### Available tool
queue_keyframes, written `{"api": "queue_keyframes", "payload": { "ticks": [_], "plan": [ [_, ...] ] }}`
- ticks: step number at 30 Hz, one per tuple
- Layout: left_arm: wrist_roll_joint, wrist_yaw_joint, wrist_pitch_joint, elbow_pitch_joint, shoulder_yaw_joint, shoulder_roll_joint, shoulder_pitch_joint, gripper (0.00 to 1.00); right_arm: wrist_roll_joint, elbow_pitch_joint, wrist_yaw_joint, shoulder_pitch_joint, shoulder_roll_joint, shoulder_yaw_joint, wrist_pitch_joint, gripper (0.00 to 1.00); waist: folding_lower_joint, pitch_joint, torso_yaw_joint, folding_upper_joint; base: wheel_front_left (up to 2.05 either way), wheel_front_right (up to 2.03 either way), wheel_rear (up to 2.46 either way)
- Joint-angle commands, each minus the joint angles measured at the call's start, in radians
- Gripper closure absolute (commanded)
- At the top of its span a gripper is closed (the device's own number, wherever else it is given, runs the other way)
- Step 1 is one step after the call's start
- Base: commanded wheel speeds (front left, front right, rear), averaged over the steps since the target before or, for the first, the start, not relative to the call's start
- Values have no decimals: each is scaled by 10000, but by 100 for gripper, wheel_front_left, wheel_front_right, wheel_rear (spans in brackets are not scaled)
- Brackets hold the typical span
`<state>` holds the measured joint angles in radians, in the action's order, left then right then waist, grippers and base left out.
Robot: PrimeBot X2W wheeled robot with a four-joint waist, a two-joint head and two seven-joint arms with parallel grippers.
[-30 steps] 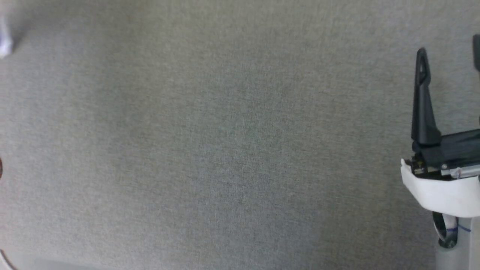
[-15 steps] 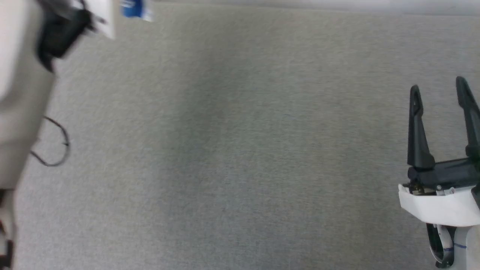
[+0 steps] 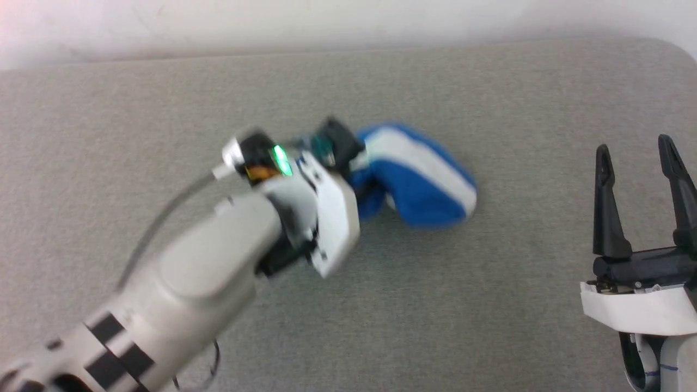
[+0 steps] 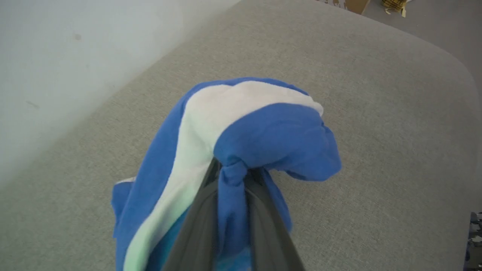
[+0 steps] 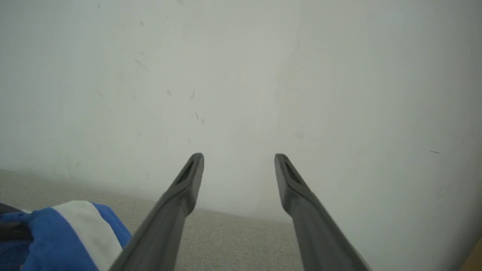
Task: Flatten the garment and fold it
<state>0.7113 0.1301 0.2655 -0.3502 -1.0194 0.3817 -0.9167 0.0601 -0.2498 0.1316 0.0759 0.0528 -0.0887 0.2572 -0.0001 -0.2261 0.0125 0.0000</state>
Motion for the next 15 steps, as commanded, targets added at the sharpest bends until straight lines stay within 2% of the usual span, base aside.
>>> {"api": "queue_keyframes", "payload": {
  "ticks": [1, 7, 13, 14, 15],
  "plan": [
    [112, 6, -107, -106, -70, -55, 210, 100, -72, 16, -9, -54, -25, 21, 46, 0, 1, 54, 207, 0, 0, 0, 0],
    [217, 6, -242, -848, -1814, -579, 1311, 100, -107, 64, -9, -86, -25, -67, 46, 0, 1, 22, 229, 0, 0, 0, 0],
    [380, 6, -720, -1445, -2292, -977, 1748, 100, -117, 208, -9, -153, -26, -161, 46, 0, 1, 295, -64, 0, 0, 0, 0],
    [373, 0, -976, -1517, -2215, -1046, 1720, 64, -124, 224, -9, -177, -26, -168, 46, 0, 1, 386, -125, 0, 0, 0, 0],
    [344, -31, -1266, -1554, -2122, -1111, 1685, 0, -121, 236, -9, -209, -26, -167, 46, 0, 1, 487, -177, 0, 0, 0, 0]
  ]
}}
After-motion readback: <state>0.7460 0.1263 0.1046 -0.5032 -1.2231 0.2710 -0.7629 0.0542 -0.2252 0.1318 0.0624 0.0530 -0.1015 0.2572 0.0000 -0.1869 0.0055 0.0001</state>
